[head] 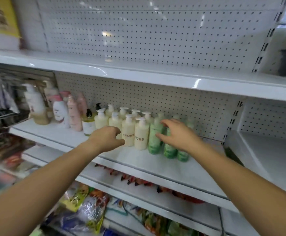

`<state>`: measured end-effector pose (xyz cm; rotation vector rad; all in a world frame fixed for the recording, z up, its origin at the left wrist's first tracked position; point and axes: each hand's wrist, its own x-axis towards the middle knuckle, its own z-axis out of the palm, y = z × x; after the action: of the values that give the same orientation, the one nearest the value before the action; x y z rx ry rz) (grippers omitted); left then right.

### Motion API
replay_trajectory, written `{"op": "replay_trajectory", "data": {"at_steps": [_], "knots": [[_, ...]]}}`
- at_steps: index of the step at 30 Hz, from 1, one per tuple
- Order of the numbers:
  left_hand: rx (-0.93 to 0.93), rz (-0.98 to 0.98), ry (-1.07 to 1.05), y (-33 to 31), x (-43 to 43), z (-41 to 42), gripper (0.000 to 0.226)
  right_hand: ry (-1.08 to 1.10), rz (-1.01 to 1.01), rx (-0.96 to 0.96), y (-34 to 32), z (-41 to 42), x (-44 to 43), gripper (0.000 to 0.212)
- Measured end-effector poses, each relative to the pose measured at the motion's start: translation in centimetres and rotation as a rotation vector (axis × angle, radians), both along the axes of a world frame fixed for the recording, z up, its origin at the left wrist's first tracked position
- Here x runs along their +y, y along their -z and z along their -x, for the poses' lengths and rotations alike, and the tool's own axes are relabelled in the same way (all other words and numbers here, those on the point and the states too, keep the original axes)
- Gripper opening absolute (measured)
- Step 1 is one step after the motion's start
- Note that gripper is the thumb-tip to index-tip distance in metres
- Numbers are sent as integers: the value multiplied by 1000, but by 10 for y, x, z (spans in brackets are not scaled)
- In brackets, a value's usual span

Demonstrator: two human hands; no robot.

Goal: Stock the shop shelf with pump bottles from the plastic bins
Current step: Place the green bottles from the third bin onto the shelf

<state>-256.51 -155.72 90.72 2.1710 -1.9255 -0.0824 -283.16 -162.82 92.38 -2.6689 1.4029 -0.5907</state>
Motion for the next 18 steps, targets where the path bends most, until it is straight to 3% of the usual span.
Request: {"op": "replay_trajectory", "data": {"at_steps": [10, 18], "knots": [[-47, -118, -308, 32, 118, -136, 72, -414, -101, 254, 41, -211, 39, 72], [4, -127, -540, 71, 197, -255, 63, -634, -153, 315, 77, -380, 84, 68]]}}
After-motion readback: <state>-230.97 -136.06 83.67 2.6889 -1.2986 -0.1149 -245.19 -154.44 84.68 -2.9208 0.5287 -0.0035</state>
